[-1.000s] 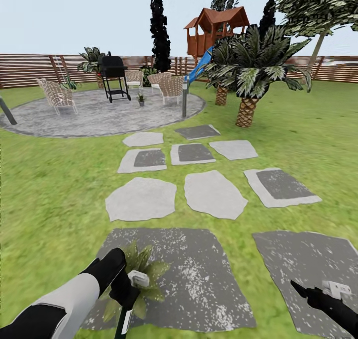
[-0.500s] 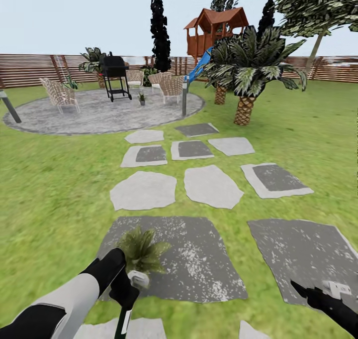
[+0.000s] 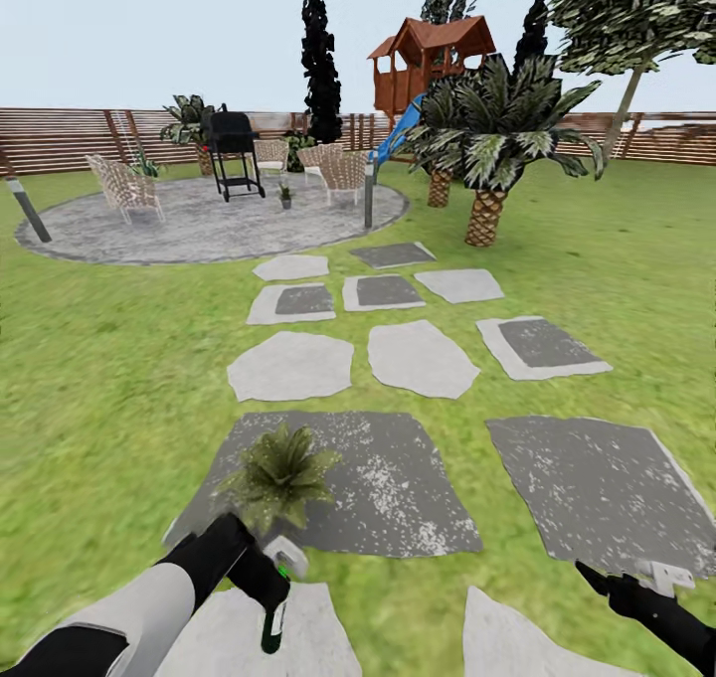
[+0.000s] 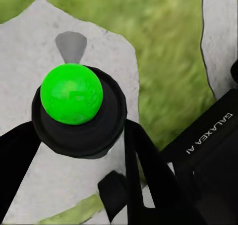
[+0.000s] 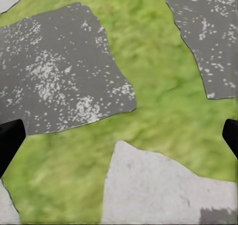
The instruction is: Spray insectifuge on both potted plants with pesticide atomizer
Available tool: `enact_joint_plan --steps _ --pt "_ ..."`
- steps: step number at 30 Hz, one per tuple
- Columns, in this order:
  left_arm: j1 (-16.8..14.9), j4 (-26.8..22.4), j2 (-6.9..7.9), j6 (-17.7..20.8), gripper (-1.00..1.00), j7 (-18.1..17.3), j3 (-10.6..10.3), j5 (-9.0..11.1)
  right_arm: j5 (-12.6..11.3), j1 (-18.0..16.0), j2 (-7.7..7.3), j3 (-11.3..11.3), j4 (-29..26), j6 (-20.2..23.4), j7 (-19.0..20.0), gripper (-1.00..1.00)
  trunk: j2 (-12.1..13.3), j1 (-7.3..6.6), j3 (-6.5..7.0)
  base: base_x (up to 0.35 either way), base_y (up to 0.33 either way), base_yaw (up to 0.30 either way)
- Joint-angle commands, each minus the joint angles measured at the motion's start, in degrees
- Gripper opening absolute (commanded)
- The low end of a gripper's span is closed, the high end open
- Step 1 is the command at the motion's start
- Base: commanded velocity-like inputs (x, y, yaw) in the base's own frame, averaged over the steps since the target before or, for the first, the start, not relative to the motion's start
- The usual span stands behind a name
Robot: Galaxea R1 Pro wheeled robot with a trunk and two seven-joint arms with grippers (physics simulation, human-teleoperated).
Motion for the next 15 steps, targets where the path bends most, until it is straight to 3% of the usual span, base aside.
enact_joint_plan --steps 1,4,8,12,15 --pt "0.7 -0.1 -0.05 -2.8 -1.00 -0.3 0.0 -0.5 0.3 -0.1 0.03 -0.3 -0.1 0.3 0.4 1.00 0.0 -0.04 -0.04 -0.249 0.000 0.000" --pt "2.0 -0.1 -0.13 -14.1 -1.00 -0.3 0.0 -0.4 0.3 -0.1 0.04 -0.3 0.0 0.3 0.4 1.00 0.0 -0.04 -0.04 -0.185 0.000 0.000" --pt "2.9 0.0 -0.12 -25.9 -1.00 -0.4 0.0 -0.4 0.3 -0.1 0.04 -0.4 0.0 0.3 0.4 1.00 0.0 -0.04 -0.04 -0.090 0.000 0.000" --pt "3.8 0.0 -0.12 -31.0 -1.00 -0.5 0.1 -0.3 0.2 -0.1 0.04 -0.4 0.0 0.3 0.4 1.00 0.0 -0.04 -0.04 -0.013 0.000 0.000" --pt "4.0 -0.1 -0.02 -31.8 -1.00 -0.5 0.2 -0.2 0.2 -0.1 0.04 -0.5 0.0 0.3 0.4 1.00 0.0 -0.04 -0.04 -0.002 0.000 0.000"
